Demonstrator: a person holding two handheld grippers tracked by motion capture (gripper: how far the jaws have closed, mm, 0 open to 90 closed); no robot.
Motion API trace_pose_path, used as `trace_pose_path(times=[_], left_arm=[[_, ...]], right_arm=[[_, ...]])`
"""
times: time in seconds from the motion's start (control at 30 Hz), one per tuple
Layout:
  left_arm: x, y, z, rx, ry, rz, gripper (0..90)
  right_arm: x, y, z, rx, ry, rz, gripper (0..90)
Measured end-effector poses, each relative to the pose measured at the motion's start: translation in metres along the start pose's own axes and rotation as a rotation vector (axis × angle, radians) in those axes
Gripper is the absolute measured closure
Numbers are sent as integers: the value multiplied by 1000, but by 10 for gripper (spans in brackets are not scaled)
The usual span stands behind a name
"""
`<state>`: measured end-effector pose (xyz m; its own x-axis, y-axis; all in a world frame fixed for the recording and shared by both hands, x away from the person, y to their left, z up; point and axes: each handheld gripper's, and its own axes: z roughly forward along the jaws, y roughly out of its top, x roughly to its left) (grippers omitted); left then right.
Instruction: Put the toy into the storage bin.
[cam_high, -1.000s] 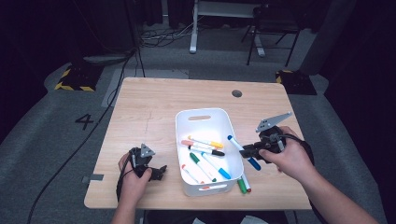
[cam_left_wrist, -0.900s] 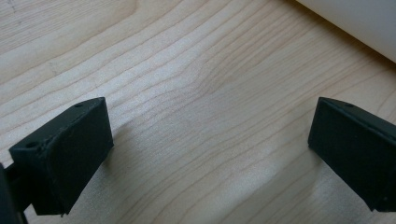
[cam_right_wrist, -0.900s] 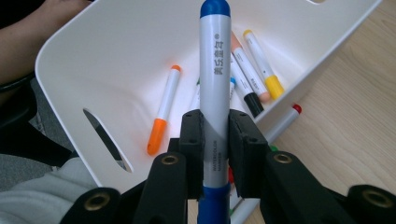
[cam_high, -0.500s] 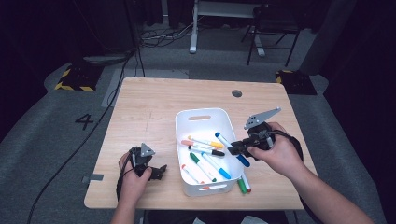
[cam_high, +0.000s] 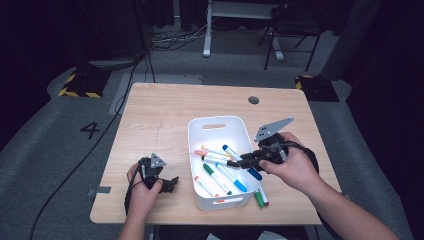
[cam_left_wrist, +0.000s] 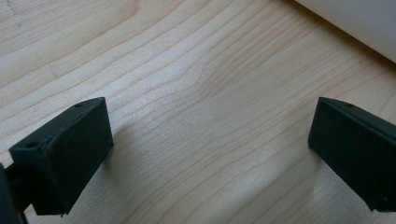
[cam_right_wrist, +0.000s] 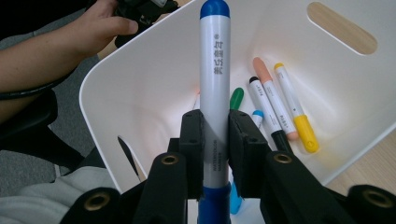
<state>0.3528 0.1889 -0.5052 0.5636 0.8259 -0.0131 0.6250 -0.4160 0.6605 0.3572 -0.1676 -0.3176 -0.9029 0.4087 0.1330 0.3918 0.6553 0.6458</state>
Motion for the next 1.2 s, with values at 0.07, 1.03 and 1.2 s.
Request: trace_pose_path(times=[0.07,1.03,1.2], left_arm=[[0,0,0,0,1,1,1],[0,0,0,0,0,-2,1],[0,0,0,0,0,-2,1]], right_arm=[[2,1,3,7,4,-8,773],[13,-6,56,198,-21,-126,773],[14,-8,64,226,-21,-126,772]])
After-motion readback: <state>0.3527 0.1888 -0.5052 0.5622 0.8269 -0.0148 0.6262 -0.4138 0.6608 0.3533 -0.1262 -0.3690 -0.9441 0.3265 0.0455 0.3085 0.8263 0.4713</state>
